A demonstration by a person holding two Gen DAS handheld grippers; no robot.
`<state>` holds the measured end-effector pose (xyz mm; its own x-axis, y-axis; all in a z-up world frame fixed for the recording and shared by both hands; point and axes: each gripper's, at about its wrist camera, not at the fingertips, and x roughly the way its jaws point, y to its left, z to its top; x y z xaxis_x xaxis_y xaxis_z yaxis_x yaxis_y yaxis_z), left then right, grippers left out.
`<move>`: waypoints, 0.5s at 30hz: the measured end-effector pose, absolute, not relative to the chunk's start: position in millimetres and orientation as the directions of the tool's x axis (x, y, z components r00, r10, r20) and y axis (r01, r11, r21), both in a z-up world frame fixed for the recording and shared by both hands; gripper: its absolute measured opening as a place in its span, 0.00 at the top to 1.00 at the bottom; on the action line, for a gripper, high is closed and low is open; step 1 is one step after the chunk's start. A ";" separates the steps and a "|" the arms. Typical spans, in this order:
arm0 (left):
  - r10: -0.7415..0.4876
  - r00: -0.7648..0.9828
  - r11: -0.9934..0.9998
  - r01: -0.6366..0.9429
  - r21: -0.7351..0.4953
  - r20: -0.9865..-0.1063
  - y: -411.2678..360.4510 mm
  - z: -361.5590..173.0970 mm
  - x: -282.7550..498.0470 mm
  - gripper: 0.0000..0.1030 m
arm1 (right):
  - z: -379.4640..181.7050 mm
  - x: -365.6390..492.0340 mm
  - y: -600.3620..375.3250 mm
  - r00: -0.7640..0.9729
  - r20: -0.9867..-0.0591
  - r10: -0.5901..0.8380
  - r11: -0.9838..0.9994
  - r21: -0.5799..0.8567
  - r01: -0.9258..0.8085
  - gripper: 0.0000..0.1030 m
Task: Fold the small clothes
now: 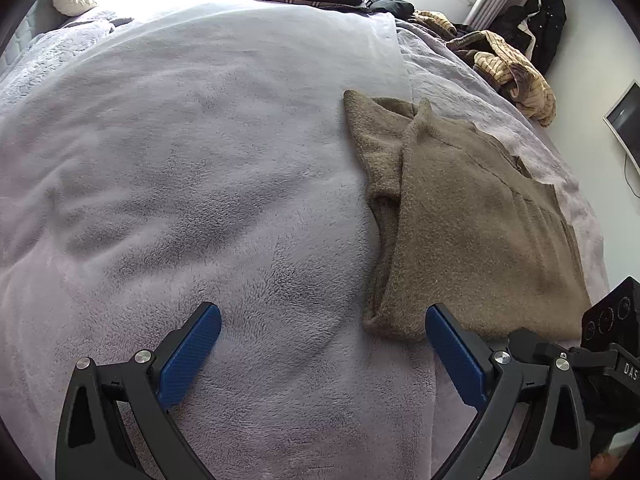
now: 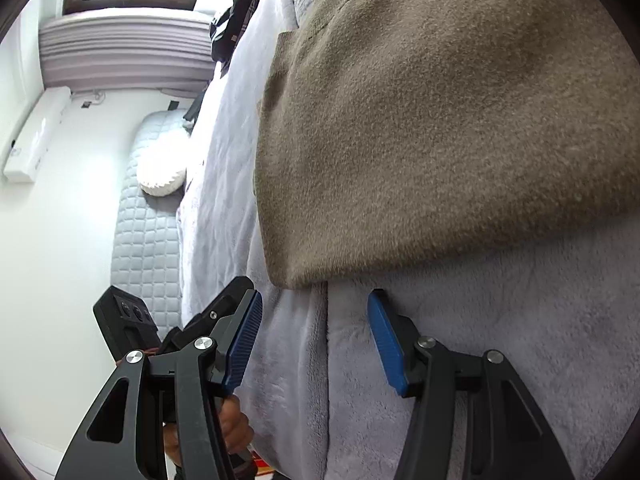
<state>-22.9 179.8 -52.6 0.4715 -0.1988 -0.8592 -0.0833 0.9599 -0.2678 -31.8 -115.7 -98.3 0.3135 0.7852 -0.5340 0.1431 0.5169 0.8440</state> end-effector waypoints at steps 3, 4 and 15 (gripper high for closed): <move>-0.246 0.472 0.948 -0.064 -0.312 -0.846 181.3 -50.9 -16.0 0.01 | -105.0 -29.3 -119.9 0.351 -0.498 0.793 0.466 0.867 0.178 0.43; -0.270 0.478 0.939 -0.060 -0.338 -0.836 183.8 -49.2 -13.1 0.01 | -107.6 -27.8 -121.2 0.370 -0.480 0.795 0.441 0.877 0.190 0.43; -0.532 0.454 0.785 -0.051 -0.617 -0.715 196.6 -60.9 26.0 0.01 | -116.7 -13.8 -124.1 0.467 -0.366 0.805 0.285 0.929 0.237 0.87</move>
<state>26.0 196.6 -60.9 0.4536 -0.5325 -0.7147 -0.0508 0.7851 -0.6172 -13.8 -124.1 -116.7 0.4671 0.8048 -0.3662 0.2372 0.2850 0.9287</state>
